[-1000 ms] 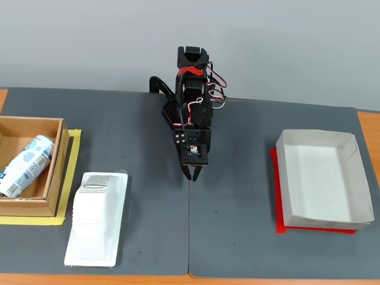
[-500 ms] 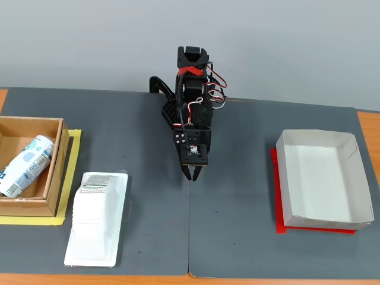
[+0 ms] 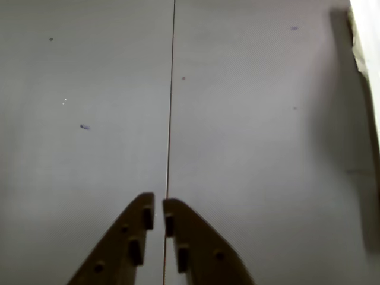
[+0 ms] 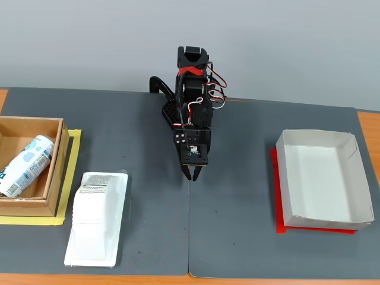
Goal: Pick the sandwich and put it in the gray box
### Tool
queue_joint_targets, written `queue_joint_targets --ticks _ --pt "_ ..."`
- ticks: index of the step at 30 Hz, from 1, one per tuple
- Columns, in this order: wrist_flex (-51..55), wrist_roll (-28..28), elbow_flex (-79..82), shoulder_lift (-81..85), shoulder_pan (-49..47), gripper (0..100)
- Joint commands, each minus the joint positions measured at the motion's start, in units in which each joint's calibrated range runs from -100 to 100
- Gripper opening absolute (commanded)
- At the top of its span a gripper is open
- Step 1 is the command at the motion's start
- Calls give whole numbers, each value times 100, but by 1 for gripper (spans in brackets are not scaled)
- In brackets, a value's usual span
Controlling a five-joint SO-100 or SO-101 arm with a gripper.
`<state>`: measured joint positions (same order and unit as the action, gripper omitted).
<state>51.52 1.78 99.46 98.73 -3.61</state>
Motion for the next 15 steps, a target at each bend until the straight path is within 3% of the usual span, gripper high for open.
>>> queue_joint_targets --ticks 1,15 --pt "4 1 27 60 52 2" --pt "4 28 0 17 -1 2"
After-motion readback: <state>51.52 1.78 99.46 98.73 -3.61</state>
